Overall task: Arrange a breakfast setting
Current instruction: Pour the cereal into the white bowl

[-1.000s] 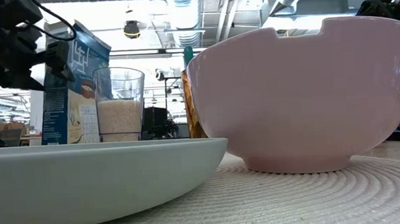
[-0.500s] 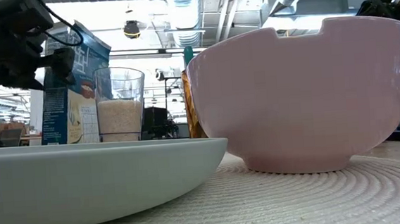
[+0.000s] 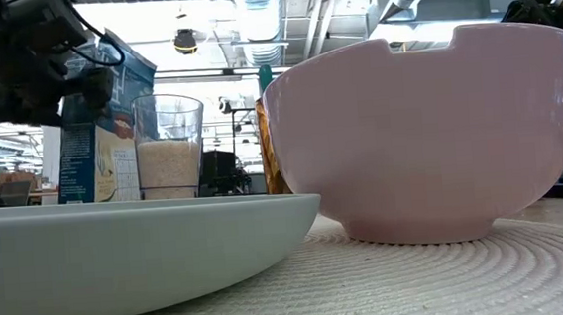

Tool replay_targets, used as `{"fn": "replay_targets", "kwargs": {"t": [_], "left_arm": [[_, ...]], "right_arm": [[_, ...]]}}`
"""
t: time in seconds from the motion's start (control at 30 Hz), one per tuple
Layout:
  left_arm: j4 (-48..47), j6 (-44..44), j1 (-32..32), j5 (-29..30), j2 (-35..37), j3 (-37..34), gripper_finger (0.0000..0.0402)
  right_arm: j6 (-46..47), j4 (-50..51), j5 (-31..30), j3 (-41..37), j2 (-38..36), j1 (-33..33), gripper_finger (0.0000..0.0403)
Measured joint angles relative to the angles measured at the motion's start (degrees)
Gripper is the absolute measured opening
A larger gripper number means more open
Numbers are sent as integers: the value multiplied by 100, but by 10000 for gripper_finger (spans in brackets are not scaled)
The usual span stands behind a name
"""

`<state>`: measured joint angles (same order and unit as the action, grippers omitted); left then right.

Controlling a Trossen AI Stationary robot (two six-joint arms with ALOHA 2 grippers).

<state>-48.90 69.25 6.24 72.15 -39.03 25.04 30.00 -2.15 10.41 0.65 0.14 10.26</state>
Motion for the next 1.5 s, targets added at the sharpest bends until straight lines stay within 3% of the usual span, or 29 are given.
{"fn": "replay_targets", "kwargs": {"t": [0.8,1.5], "left_arm": [[231,545,549,123,-723,2,384],[350,213,547,-140,-706,9,201]], "right_arm": [[2,0,0,0,0,0,178],[1,0,0,2,0,1,178]]}}
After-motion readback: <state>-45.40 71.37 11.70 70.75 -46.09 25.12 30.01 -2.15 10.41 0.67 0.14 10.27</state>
